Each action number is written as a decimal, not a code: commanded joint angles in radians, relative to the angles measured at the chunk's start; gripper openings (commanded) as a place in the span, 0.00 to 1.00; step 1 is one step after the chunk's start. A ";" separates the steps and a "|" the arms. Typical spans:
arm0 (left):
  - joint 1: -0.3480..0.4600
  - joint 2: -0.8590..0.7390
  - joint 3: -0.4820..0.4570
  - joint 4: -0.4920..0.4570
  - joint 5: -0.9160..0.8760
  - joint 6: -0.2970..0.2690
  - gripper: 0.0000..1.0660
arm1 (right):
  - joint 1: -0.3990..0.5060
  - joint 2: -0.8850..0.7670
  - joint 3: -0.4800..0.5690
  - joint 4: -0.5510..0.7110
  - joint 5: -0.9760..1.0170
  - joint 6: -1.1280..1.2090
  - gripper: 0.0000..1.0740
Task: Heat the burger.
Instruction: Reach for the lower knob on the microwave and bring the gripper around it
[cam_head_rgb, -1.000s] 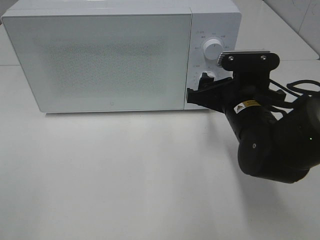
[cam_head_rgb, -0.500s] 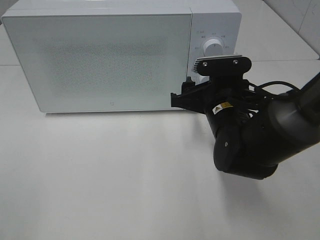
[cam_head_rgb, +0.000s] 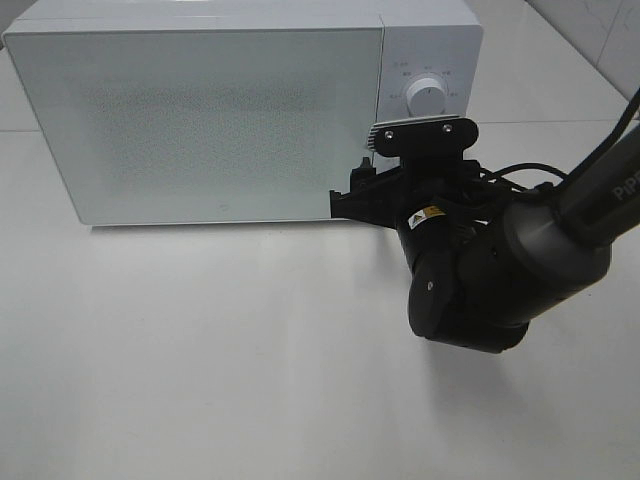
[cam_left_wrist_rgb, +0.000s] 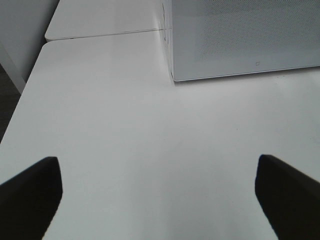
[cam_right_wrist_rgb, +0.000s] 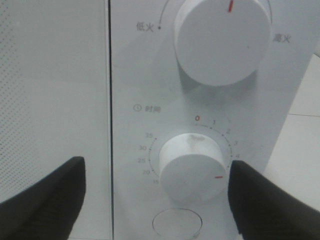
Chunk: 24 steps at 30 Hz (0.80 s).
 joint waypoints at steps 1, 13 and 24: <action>0.002 -0.023 0.003 0.006 -0.002 -0.005 0.92 | -0.020 0.003 -0.007 -0.015 -0.068 -0.019 0.70; 0.002 -0.023 0.003 0.006 -0.002 -0.005 0.92 | -0.058 0.008 -0.019 -0.037 -0.055 -0.015 0.70; 0.002 -0.023 0.003 0.006 -0.002 -0.005 0.92 | -0.087 0.021 -0.055 -0.077 -0.016 -0.016 0.69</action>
